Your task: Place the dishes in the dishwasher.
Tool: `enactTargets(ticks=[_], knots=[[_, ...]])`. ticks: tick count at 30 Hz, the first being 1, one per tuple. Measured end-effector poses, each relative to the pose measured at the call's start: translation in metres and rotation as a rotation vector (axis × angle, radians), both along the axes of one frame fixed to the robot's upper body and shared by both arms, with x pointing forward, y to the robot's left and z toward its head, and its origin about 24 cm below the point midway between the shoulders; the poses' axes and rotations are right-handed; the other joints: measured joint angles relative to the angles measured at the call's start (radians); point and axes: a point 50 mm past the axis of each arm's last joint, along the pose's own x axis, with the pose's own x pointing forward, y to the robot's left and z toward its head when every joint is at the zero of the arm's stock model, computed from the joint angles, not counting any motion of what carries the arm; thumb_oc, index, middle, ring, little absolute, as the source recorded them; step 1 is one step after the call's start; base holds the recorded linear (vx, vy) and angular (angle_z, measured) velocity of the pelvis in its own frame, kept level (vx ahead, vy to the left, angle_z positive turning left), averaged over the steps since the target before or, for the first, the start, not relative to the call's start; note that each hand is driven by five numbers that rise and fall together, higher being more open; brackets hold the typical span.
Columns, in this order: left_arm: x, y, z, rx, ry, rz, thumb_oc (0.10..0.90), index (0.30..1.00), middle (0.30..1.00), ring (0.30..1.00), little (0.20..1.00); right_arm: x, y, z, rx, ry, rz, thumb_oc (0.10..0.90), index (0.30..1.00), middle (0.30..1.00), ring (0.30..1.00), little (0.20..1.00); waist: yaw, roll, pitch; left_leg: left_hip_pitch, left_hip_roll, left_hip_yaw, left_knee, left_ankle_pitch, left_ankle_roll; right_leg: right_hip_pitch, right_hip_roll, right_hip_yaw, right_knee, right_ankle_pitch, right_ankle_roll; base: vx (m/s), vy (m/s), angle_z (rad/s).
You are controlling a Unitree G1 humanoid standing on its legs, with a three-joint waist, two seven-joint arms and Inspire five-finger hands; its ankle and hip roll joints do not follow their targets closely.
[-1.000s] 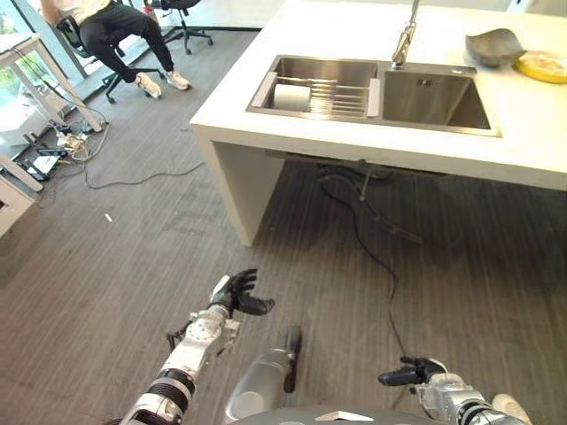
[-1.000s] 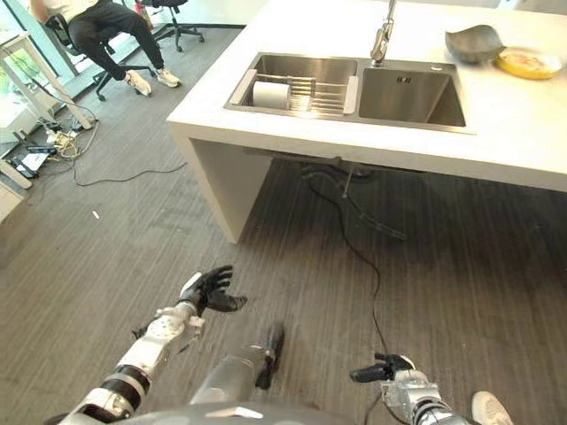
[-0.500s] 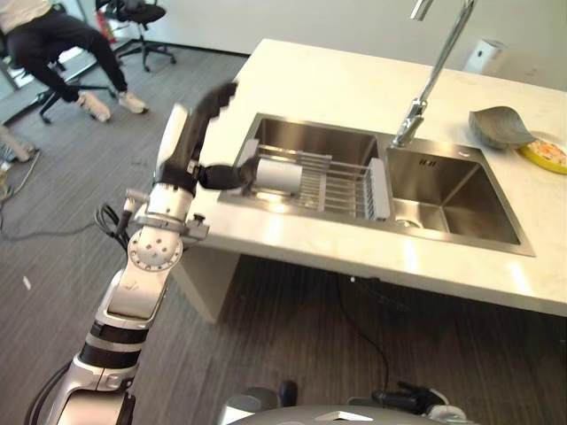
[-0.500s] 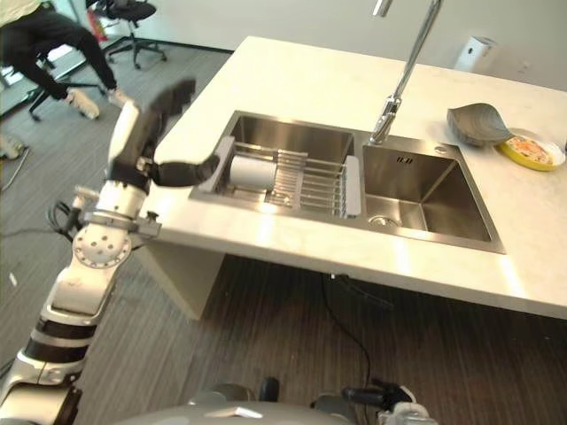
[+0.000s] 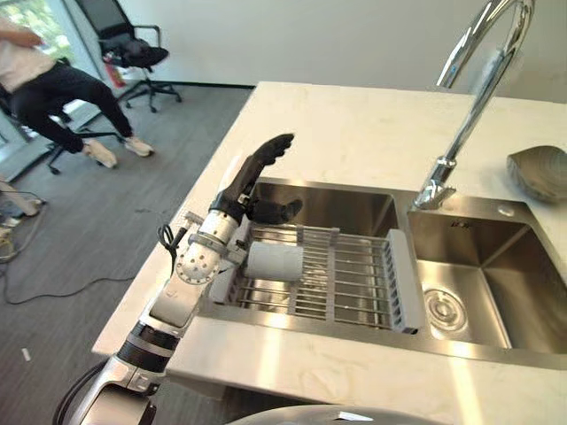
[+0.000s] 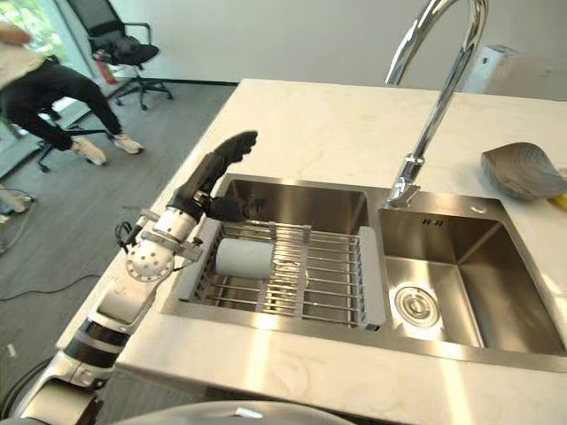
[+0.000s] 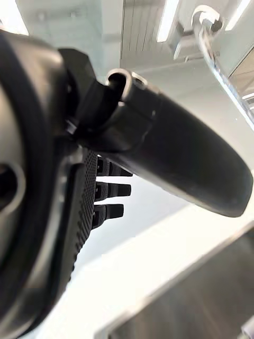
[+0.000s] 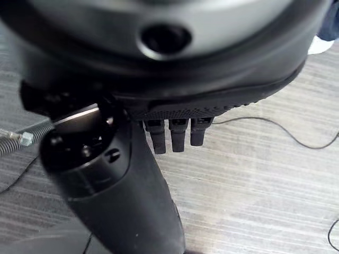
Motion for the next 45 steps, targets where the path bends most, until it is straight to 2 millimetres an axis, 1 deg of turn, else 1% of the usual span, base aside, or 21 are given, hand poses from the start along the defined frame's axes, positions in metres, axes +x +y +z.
enactTargets(ticks=[1, 2, 3, 5, 6, 7, 8, 12, 13, 19, 20, 21, 22, 24, 27, 30, 32, 33, 38, 43, 45], knots=[[0.000, 0.000, 0.000, 0.000, 0.000, 0.000, 0.800, 0.900, 0.900, 0.900, 0.900, 0.000, 0.000, 0.000, 0.000, 0.000, 0.000, 0.800, 0.900, 0.900, 0.900, 0.900, 0.000, 0.000, 0.000, 0.000, 0.000, 0.000, 0.000, 0.000, 0.000, 0.000, 0.000, 0.000, 0.000, 0.000, 0.000, 0.03, -0.035, -0.50], [-0.001, 0.008, -0.020, -0.008, 0.095, 0.032, 0.800, 0.900, 0.900, 0.900, 0.900, 0.005, -0.004, 0.002, -0.014, -0.039, 0.008, 0.800, 0.900, 0.900, 0.900, 0.900, -0.032, 0.006, -0.003, 0.015, 0.052, 0.036, -0.106, 0.093, 0.018, 0.014, -0.005, -0.004, -0.006, -0.049, 0.064, 0.03, -0.022, -0.47], [-0.003, 0.009, -0.024, -0.003, 0.118, 0.025, 0.800, 0.900, 0.900, 0.900, 0.900, 0.005, -0.002, 0.001, -0.011, -0.042, 0.006, 0.800, 0.900, 0.900, 0.900, 0.900, -0.039, 0.017, -0.006, 0.032, 0.054, 0.045, -0.139, 0.105, 0.031, 0.016, -0.013, -0.026, -0.006, -0.062, 0.087, 0.04, -0.038, -0.49], [-0.008, 0.008, -0.029, -0.016, 0.139, 0.012, 0.800, 0.900, 0.900, 0.900, 0.900, -0.003, 0.001, 0.000, -0.003, -0.023, -0.011, 0.800, 0.900, 0.900, 0.900, 0.900, -0.045, 0.031, -0.017, 0.050, 0.061, 0.050, -0.174, 0.117, 0.040, 0.025, -0.022, -0.062, -0.006, -0.045, 0.113, 0.02, -0.012, -0.06], [-0.012, 0.009, -0.034, -0.020, 0.159, 0.011, 0.800, 0.900, 0.900, 0.900, 0.900, -0.016, 0.001, 0.000, -0.005, 0.007, -0.031, 0.800, 0.900, 0.900, 0.900, 0.900, -0.047, 0.044, -0.025, 0.069, 0.064, 0.049, -0.197, 0.128, 0.040, 0.047, -0.032, -0.073, -0.006, -0.036, 0.125, 0.00, 0.000, 0.00], [-0.016, 0.013, -0.041, -0.026, 0.190, 0.020, 0.800, 0.900, 0.900, 0.900, 0.900, -0.030, -0.001, 0.000, -0.014, 0.043, -0.049, 0.800, 0.900, 0.900, 0.900, 0.900, -0.047, 0.047, -0.029, 0.085, 0.058, 0.047, -0.207, 0.131, 0.038, 0.071, -0.045, -0.050, -0.006, -0.057, 0.147, 0.03, -0.018, 0.08], [-0.018, 0.015, -0.045, -0.029, 0.206, 0.026, 0.800, 0.900, 0.900, 0.900, 0.900, -0.034, -0.001, 0.000, -0.016, 0.053, -0.051, 0.800, 0.900, 0.900, 0.900, 0.900, -0.049, 0.053, -0.030, 0.089, 0.060, 0.043, -0.207, 0.132, 0.038, 0.078, -0.044, -0.050, -0.006, -0.057, 0.147, 0.04, -0.017, 0.09], [-0.026, 0.016, -0.058, -0.051, 0.267, 0.019, 0.800, 0.900, 0.900, 0.900, 0.900, -0.040, 0.004, -0.001, 0.008, 0.083, -0.047, 0.800, 0.900, 0.900, 0.900, 0.900, -0.050, 0.111, -0.019, 0.100, 0.062, 0.038, -0.209, 0.130, 0.032, 0.091, -0.043, -0.048, -0.006, -0.062, 0.151, 0.01, 0.000, 0.03], [-0.027, 0.017, -0.060, -0.059, 0.278, 0.013, 0.800, 0.900, 0.900, 0.900, 0.900, -0.039, 0.007, -0.002, 0.015, 0.082, -0.047, 0.800, 0.900, 0.900, 0.900, 0.900, -0.052, 0.114, -0.019, 0.104, 0.061, 0.035, -0.209, 0.128, 0.029, 0.096, -0.044, -0.049, -0.006, -0.068, 0.152, 0.01, 0.004, 0.06], [-0.037, 0.014, -0.065, -0.119, 0.338, -0.039, 0.800, 0.900, 0.900, 0.900, 0.900, -0.046, 0.011, -0.002, 0.017, 0.097, -0.050, 0.800, 0.900, 0.900, 0.900, 0.900, -0.044, 0.113, -0.020, 0.101, 0.069, 0.020, -0.216, 0.117, 0.011, 0.109, -0.040, -0.064, -0.006, -0.103, 0.133, 0.00, 0.003, 0.08], [-0.048, 0.016, -0.056, -0.104, 0.334, -0.084, 0.800, 0.900, 0.900, 0.900, 0.900, -0.047, 0.013, -0.002, 0.021, 0.099, -0.047, 0.800, 0.900, 0.900, 0.900, 0.900, -0.044, 0.109, -0.018, 0.093, 0.074, 0.014, -0.216, 0.118, 0.011, 0.104, -0.037, -0.075, -0.006, -0.103, 0.133, 0.01, 0.004, 0.08], [-0.048, 0.016, -0.056, -0.104, 0.334, -0.084, 0.800, 0.900, 0.900, 0.900, 0.900, -0.047, 0.013, -0.002, 0.021, 0.099, -0.047, 0.800, 0.900, 0.900, 0.900, 0.900, -0.044, 0.109, -0.018, 0.093, 0.074, 0.014, -0.216, 0.118, 0.011, 0.104, -0.037, -0.075, -0.006, -0.103, 0.133, 0.00, 0.004, 0.26], [-0.057, 0.011, -0.038, -0.108, 0.292, -0.168, 0.800, 0.900, 0.900, 0.900, 0.900, -0.052, 0.018, -0.003, 0.032, 0.109, -0.033, 0.800, 0.900, 0.900, 0.900, 0.900, -0.037, 0.107, -0.020, 0.080, 0.077, -0.002, -0.216, 0.124, 0.006, 0.099, -0.036, -0.087, -0.006, -0.103, 0.131, 0.00, 0.002, 0.24], [-0.062, 0.002, -0.020, -0.143, 0.233, -0.243, 0.800, 0.900, 0.900, 0.900, 0.900, -0.061, 0.018, -0.002, 0.029, 0.131, -0.030, 0.800, 0.900, 0.900, 0.900, 0.900, -0.009, 0.111, -0.028, 0.079, 0.078, -0.009, -0.215, 0.131, 0.000, 0.101, -0.036, -0.094, -0.006, -0.100, 0.127, 0.00, 0.004, 0.18], [-0.061, 0.003, -0.013, -0.123, 0.220, -0.273, 0.800, 0.900, 0.900, 0.900, 0.900, -0.061, 0.017, -0.002, 0.030, 0.136, -0.005, 0.800, 0.900, 0.900, 0.900, 0.900, -0.014, 0.119, -0.041, 0.077, 0.078, -0.014, -0.215, 0.131, 0.000, 0.103, -0.037, -0.101, -0.007, -0.098, 0.124, 0.01, 0.008, 0.06], [-0.057, 0.010, -0.012, -0.046, 0.227, -0.277, 0.800, 0.900, 0.900, 0.900, 0.900, -0.060, 0.008, 0.000, 0.036, 0.135, 0.010, 0.800, 0.900, 0.900, 0.900, 0.900, -0.025, 0.120, -0.047, 0.076, 0.078, -0.019, -0.215, 0.131, 0.001, 0.104, -0.037, -0.106, -0.006, -0.097, 0.122, 0.01, -0.026, 0.05], [-0.052, 0.016, -0.015, -0.014, 0.244, -0.266, 0.800, 0.900, 0.900, 0.900, 0.900, -0.052, 0.001, 0.001, 0.030, 0.123, 0.009, 0.800, 0.900, 0.900, 0.900, 0.900, -0.022, 0.120, -0.048, 0.075, 0.079, -0.024, -0.215, 0.131, 0.000, 0.107, -0.037, -0.110, -0.007, -0.098, 0.122, 0.03, -0.041, 0.09], [-0.051, 0.016, -0.014, 0.076, 0.245, -0.286, 0.800, 0.900, 0.900, 0.900, 0.900, -0.053, 0.000, 0.001, 0.032, 0.134, 0.003, 0.800, 0.900, 0.900, 0.900, 0.900, -0.021, 0.115, -0.048, 0.075, 0.080, -0.034, -0.215, 0.131, -0.003, 0.111, -0.036, -0.122, -0.007, -0.100, 0.120, 0.03, -0.029, 0.22], [-0.049, 0.006, -0.020, 0.184, 0.252, -0.343, 0.800, 0.900, 0.900, 0.900, 0.900, -0.045, 0.003, 0.000, 0.040, 0.119, 0.018, 0.800, 0.900, 0.900, 0.900, 0.900, -0.005, 0.101, -0.054, 0.070, 0.085, -0.060, -0.215, 0.136, -0.008, 0.116, -0.035, -0.149, -0.007, -0.107, 0.116, 0.02, -0.019, 0.17], [-0.048, 0.005, -0.025, 0.267, 0.244, -0.338, 0.800, 0.900, 0.900, 0.900, 0.900, -0.047, 0.005, 0.000, 0.047, 0.122, 0.007, 0.800, 0.900, 0.900, 0.900, 0.900, -0.016, 0.098, -0.054, 0.070, 0.085, -0.057, -0.215, 0.136, -0.007, 0.115, -0.035, -0.145, -0.007, -0.107, 0.116, 0.01, -0.006, -0.03], [-0.036, 0.009, -0.035, 0.314, 0.260, -0.288, 0.800, 0.900, 0.900, 0.900, 0.900, -0.047, 0.009, -0.001, 0.062, 0.119, 0.006, 0.800, 0.900, 0.900, 0.900, 0.900, -0.027, 0.098, -0.055, 0.070, 0.086, -0.049, -0.215, 0.136, -0.008, 0.111, -0.033, -0.137, -0.007, -0.107, 0.116, 0.01, -0.004, -0.09]])
